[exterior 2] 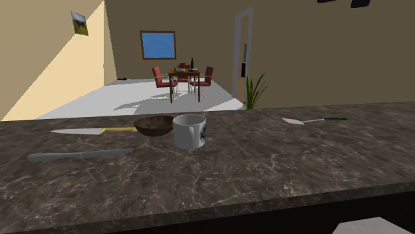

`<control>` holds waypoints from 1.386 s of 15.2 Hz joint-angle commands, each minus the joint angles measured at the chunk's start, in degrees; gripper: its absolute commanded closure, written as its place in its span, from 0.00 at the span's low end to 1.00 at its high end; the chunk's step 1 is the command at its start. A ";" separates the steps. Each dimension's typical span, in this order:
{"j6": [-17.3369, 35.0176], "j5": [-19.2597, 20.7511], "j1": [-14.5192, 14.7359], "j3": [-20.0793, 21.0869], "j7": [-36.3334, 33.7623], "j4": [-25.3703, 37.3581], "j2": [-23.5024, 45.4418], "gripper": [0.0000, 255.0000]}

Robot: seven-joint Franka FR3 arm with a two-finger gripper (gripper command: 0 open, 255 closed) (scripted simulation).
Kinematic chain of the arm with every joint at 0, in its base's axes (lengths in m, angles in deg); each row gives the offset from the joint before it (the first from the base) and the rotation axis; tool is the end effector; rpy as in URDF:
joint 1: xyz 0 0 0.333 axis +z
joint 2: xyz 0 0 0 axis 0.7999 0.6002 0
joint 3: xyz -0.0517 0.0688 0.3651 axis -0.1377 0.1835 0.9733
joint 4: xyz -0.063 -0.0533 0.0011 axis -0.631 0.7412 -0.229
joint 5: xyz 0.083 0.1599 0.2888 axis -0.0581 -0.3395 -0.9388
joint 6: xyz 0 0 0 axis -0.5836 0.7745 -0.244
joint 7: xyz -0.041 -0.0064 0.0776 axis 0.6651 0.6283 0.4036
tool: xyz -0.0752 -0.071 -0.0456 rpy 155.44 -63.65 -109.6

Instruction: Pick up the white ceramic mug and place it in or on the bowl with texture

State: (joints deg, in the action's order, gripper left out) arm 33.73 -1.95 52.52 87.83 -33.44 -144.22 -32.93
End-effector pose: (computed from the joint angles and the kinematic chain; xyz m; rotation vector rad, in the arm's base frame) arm 0.1954 0.0029 0.6603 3.0966 -0.1679 0.0334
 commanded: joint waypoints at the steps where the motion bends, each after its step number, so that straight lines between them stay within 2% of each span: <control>1: 0.00 0.00 0.00 0.00 0.00 0.00 0.00 0.00; 11: 16.87 -0.96 -0.11 -0.94 0.11 -0.41 16.68 0.00; 21: 29.49 -2.56 -0.03 -1.64 0.87 7.03 36.98 0.00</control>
State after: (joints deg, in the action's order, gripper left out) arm 61.72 -4.32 52.48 86.24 -32.67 -137.65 2.04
